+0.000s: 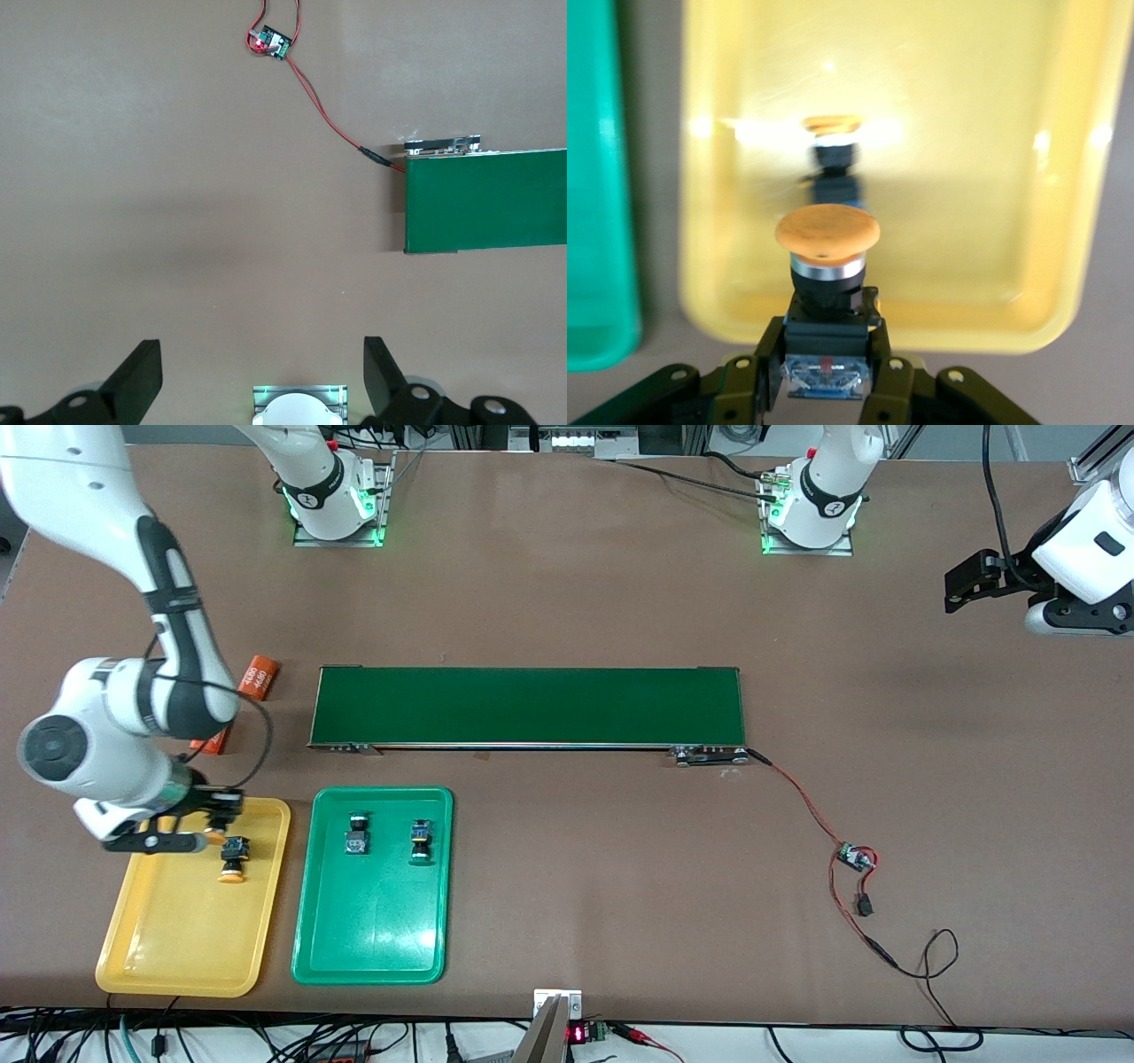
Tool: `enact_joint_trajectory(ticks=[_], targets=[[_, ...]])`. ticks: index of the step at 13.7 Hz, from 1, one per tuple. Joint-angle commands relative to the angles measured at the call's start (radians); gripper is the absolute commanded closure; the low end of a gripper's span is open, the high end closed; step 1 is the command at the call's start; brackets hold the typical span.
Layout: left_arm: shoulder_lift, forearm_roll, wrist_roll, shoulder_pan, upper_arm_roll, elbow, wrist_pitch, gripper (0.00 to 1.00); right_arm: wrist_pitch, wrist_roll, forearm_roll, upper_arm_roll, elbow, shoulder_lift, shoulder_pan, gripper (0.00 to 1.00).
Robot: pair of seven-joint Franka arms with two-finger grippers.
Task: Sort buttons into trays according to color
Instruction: 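Carry the yellow button over the yellow tray with the right gripper, then lower the yellow button beside the other and open the right gripper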
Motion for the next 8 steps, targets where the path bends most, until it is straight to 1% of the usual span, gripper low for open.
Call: enact_joint_trajectory(ticks=[1, 3, 5, 6, 8], targets=[[0.010, -0.014, 0.020, 0.007, 0.000, 0.028, -0.023, 0.00, 0.112, -0.125, -0.016, 0.015, 0.036, 0.064, -0.044, 0.82], [0.010, -0.014, 0.020, 0.007, 0.000, 0.028, -0.021, 0.00, 0.166, -0.168, -0.016, 0.017, 0.051, 0.100, -0.056, 0.82], [0.010, -0.014, 0.020, 0.010, 0.000, 0.028, -0.023, 0.00, 0.179, -0.217, -0.011, 0.017, 0.097, 0.147, -0.068, 0.82], [0.010, -0.014, 0.020, 0.010, 0.000, 0.028, -0.021, 0.00, 0.179, -0.248, -0.006, 0.023, 0.120, 0.166, -0.085, 0.82], [0.010, -0.014, 0.020, 0.010, 0.000, 0.028, -0.021, 0.00, 0.185, -0.300, 0.000, 0.046, 0.128, 0.181, -0.126, 0.82]])
